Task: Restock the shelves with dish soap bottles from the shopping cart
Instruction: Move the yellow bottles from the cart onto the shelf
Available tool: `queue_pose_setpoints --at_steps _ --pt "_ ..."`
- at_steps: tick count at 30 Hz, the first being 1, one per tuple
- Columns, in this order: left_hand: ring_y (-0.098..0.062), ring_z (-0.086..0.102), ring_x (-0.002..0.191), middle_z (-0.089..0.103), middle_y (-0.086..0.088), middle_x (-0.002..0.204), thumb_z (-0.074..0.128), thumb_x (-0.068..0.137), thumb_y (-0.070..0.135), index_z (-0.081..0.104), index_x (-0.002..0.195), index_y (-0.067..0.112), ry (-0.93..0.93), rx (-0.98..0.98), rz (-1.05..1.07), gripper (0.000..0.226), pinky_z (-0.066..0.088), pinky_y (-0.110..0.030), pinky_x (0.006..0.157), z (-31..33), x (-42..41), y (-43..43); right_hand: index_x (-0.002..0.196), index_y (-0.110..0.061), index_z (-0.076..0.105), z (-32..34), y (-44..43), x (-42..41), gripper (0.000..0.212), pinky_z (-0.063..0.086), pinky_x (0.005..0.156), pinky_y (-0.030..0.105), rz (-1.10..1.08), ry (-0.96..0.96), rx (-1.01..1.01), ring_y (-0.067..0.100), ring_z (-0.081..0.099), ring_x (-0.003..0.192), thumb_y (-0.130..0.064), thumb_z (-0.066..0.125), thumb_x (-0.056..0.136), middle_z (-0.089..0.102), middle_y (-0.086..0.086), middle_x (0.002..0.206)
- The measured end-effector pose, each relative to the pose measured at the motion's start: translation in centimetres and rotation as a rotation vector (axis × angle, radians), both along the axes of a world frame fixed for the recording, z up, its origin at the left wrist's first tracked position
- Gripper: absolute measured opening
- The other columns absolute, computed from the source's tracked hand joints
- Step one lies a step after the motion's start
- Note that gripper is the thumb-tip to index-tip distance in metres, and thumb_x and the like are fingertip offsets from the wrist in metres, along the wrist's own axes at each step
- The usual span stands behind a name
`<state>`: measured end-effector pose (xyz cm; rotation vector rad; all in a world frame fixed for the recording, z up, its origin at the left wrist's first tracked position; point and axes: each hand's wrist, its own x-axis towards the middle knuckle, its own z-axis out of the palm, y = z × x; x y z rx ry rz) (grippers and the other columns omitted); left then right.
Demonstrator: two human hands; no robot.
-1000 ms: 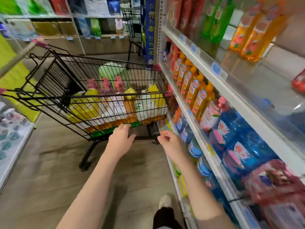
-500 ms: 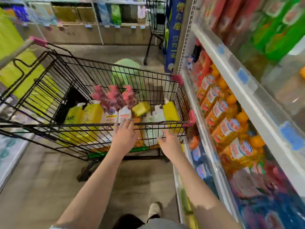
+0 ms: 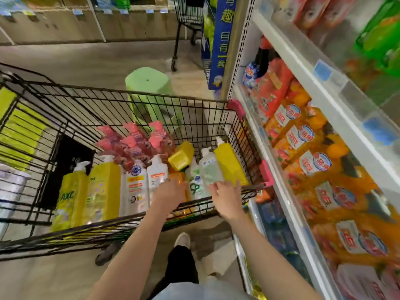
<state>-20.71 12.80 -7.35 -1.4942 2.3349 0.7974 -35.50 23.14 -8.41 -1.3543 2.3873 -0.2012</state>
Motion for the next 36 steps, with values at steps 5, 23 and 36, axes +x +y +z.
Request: queue_pose_setpoints --at_steps 5,23,36 --pt "-0.036 0.055 0.108 0.057 -0.016 0.117 0.045 0.090 0.047 0.053 0.118 0.007 0.105 0.093 0.182 0.049 0.047 -0.044 0.090 -3.4 -2.7 -7.2 0.120 -0.021 0.061 -0.7 -3.5 -1.3 0.042 0.025 0.108 0.041 -0.093 0.001 0.084 0.019 0.054 0.116 -0.047 0.038 0.097 0.064 0.000 0.119" --pt "-0.034 0.048 0.123 0.041 -0.012 0.144 0.068 0.070 0.062 0.033 0.145 0.015 0.088 0.605 0.507 0.095 0.043 -0.038 0.099 -12.4 -10.8 -20.8 0.136 -0.024 0.047 -1.8 -5.7 -1.9 0.052 0.042 0.096 0.031 -0.287 -0.060 0.200 0.021 0.053 0.118 -0.054 0.039 0.093 0.059 -0.001 0.127" --pt "-0.028 0.054 0.107 0.050 -0.008 0.120 0.075 0.068 0.046 0.036 0.132 -0.001 0.360 0.506 0.559 0.088 0.047 -0.036 0.080 -9.1 -9.0 -17.4 0.124 -0.018 0.060 -1.1 -6.4 -2.3 0.045 0.045 0.089 0.029 -0.387 -0.272 -0.017 0.015 0.057 0.111 -0.048 0.047 0.093 0.064 -0.002 0.120"
